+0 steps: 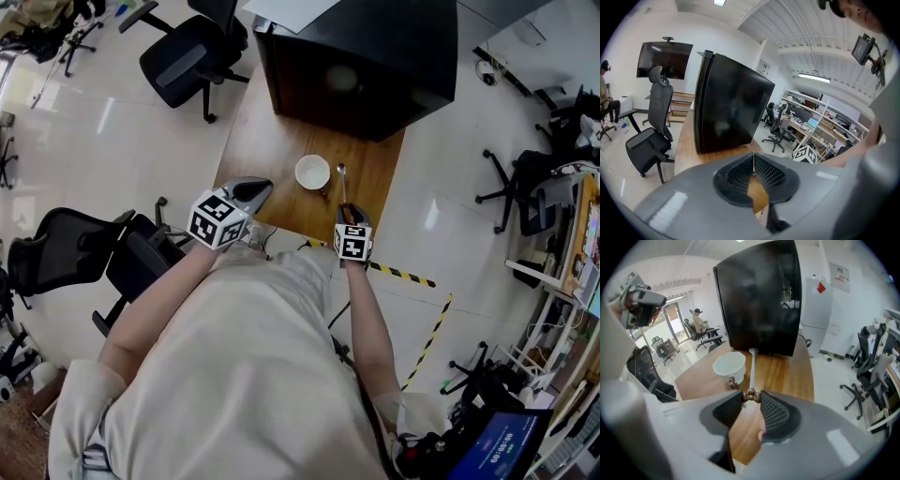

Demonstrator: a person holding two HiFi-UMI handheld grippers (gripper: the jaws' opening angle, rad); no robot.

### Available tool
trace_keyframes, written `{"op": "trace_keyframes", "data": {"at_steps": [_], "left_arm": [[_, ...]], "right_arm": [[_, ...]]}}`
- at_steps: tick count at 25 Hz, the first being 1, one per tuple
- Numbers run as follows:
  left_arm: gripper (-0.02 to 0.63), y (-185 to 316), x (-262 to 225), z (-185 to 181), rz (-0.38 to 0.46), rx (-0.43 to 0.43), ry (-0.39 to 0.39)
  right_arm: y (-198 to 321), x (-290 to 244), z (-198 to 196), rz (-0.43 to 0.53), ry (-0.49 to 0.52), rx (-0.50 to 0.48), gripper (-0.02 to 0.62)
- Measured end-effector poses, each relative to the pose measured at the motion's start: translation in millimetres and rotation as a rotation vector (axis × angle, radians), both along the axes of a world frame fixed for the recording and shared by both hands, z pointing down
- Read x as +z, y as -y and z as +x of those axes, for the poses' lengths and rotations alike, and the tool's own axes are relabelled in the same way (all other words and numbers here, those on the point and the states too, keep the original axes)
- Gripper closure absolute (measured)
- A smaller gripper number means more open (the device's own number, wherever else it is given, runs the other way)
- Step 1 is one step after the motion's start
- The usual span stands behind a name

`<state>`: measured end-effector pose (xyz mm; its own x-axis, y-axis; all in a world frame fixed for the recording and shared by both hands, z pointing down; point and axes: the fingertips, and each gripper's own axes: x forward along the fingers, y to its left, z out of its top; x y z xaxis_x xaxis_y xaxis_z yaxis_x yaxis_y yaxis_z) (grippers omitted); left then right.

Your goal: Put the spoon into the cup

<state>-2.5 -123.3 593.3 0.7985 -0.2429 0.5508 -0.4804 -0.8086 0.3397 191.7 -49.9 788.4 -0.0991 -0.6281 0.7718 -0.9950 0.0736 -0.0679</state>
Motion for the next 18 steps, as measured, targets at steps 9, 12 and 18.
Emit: {"op": "trace_keyframes", "data": {"at_steps": [9, 12, 18], "left_arm": [[0.597, 0, -4, -2, 0.003, -0.012, -0.03], [0.597, 4, -7, 0, 0.007, -0.018, -0.045], [0.598, 7, -8, 2, 0.013, -0.032, -0.059]], "right_arm": [[19, -57, -25, 0.048, 0.025, -0.077, 0.471], [23, -61, -31, 0.025, 0.026, -0.108, 0.471], [26, -58, -38, -0.044, 0.01, -0.175, 0.471]]}}
